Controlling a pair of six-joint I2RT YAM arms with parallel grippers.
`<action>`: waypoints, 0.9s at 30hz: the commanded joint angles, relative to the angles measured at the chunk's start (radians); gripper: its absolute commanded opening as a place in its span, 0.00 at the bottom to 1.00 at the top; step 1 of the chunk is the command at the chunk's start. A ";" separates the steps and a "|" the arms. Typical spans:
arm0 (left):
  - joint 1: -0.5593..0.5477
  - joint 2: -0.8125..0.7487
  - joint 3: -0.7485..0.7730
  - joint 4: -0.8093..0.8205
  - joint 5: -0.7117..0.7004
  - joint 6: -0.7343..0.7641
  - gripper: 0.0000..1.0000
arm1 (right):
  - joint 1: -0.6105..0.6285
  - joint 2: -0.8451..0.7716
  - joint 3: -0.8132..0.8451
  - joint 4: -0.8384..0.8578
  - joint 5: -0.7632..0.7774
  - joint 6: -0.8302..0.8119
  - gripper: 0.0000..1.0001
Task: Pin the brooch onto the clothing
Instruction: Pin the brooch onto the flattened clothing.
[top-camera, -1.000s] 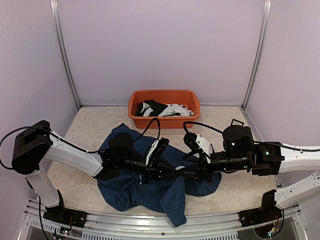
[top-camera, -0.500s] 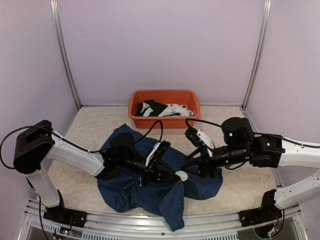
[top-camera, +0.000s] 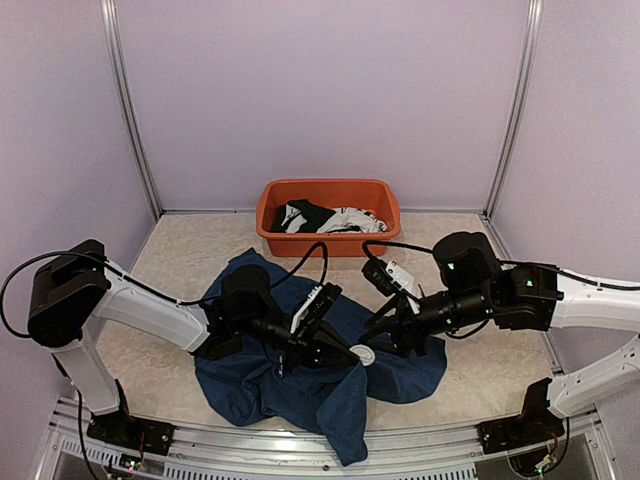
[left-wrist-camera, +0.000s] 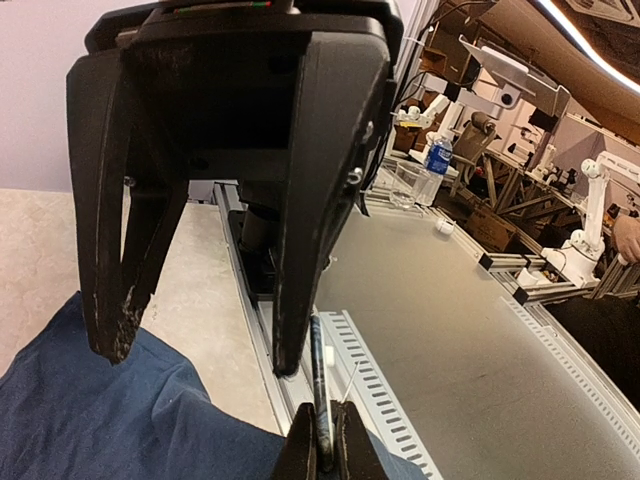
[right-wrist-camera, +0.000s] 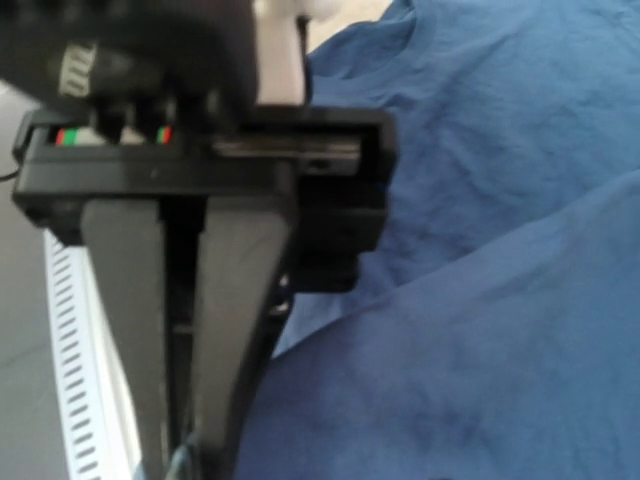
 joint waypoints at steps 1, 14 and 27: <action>0.010 0.011 0.028 -0.005 0.008 -0.008 0.06 | -0.003 -0.047 0.033 -0.020 0.037 0.018 0.45; 0.012 0.008 0.025 -0.017 0.004 -0.009 0.06 | 0.004 -0.020 0.018 -0.023 -0.078 0.021 0.38; 0.011 0.016 0.027 -0.009 0.003 -0.012 0.06 | 0.004 0.027 0.010 -0.012 -0.028 0.018 0.15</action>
